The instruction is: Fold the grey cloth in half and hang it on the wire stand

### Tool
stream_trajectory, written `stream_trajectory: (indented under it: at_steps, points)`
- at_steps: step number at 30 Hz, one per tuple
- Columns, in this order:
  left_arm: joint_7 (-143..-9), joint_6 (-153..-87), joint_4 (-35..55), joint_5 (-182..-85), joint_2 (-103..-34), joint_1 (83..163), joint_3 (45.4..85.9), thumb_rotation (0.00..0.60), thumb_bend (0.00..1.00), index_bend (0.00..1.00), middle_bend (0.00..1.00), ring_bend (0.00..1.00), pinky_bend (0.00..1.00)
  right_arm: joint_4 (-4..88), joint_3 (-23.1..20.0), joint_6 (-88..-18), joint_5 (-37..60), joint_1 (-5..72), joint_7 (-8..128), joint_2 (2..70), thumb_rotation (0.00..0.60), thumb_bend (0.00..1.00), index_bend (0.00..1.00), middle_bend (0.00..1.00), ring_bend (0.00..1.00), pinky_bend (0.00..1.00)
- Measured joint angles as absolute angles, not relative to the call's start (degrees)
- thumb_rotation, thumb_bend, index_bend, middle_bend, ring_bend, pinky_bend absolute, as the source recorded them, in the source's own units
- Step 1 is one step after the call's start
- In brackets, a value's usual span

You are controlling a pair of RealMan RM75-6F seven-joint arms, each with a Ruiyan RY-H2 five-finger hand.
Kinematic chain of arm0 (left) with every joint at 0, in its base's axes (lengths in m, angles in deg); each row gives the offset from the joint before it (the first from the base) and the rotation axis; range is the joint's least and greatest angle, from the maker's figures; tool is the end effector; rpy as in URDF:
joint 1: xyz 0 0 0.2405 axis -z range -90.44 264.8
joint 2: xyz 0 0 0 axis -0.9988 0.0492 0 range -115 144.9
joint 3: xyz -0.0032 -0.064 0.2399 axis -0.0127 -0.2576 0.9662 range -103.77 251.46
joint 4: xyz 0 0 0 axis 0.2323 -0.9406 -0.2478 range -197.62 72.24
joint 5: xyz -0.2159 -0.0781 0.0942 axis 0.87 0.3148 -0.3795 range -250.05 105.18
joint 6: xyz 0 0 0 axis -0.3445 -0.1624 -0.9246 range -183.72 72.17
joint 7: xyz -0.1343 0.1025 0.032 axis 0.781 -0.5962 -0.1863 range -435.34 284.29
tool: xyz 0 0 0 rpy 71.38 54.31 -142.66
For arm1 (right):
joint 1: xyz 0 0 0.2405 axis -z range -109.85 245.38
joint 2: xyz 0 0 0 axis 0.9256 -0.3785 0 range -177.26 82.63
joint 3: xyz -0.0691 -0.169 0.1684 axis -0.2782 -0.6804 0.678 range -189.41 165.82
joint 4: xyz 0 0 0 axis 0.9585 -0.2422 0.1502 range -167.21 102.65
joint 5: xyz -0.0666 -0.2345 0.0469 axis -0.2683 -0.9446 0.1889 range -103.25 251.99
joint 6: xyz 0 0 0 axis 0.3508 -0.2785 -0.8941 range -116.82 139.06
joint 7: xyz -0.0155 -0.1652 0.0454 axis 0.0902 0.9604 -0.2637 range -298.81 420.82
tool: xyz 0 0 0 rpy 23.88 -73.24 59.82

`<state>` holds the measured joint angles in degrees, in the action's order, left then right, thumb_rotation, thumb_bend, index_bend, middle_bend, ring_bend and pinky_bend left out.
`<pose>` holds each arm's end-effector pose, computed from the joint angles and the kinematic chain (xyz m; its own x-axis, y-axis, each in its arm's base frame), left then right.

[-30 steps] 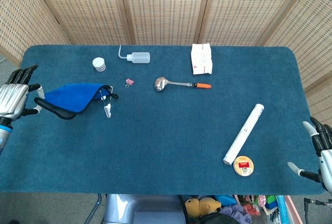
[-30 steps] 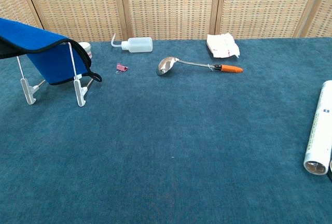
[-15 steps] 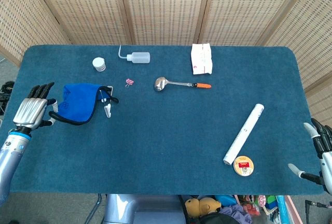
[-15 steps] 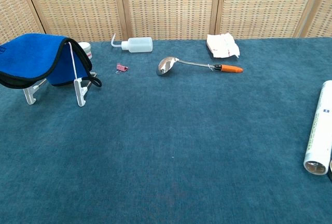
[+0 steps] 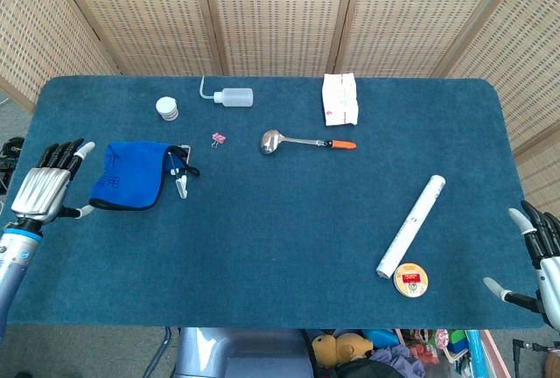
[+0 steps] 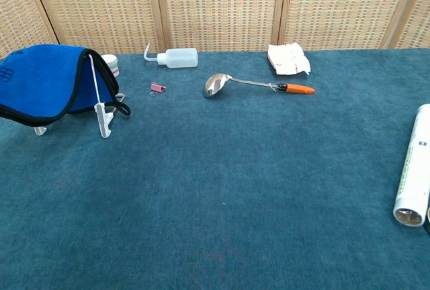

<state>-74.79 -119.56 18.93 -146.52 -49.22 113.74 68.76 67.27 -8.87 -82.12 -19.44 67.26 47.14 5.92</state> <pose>-0.3101 0.3514 0.1174 0.5174 0.1206 0.8472 0.8553 -0.1035 -0.5076 -0.2909 -0.1856 0.1791 0.2248 0.0874 0.9705 -0.9665 -0.1067 0.2335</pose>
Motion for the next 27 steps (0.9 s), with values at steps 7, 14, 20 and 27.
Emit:
stream_trajectory:
  at_steps: [7, 14, 20, 27]
  points:
    - [-72.64, -123.96, 21.39, -148.04, -46.47, 111.20, 68.74, 0.600, 0.14, 0.00, 0.00, 0.00, 0.00, 67.41, -9.01, -82.54, -19.88, 67.39, 46.97, 5.80, 0.600, 0.00, 0.00, 0.00, 0.00, 0.00]
    - [-72.90, -132.62, 28.81, -149.85, -42.29, 105.86, 69.27, 0.600, 0.14, 0.00, 0.00, 0.00, 0.00, 67.61, -9.21, -82.55, -20.42, 67.33, 47.68, 5.91, 0.600, 0.00, 0.00, 0.00, 0.00, 0.00]
    - [-81.43, -138.27, 36.25, -149.65, -41.48, 100.53, 71.15, 0.600, 0.13, 0.00, 0.00, 0.00, 0.00, 67.54, -9.28, -82.59, -20.70, 67.30, 49.96, 6.71, 0.600, 0.00, 0.00, 0.00, 0.00, 0.00]
    - [-87.63, -144.61, 41.21, -153.57, -44.24, 94.98, 74.50, 0.600, 0.13, 0.00, 0.00, 0.00, 0.00, 67.22, -8.09, -84.12, -19.02, 67.88, 57.47, 8.81, 0.600, 0.00, 0.00, 0.00, 0.00, 0.00]
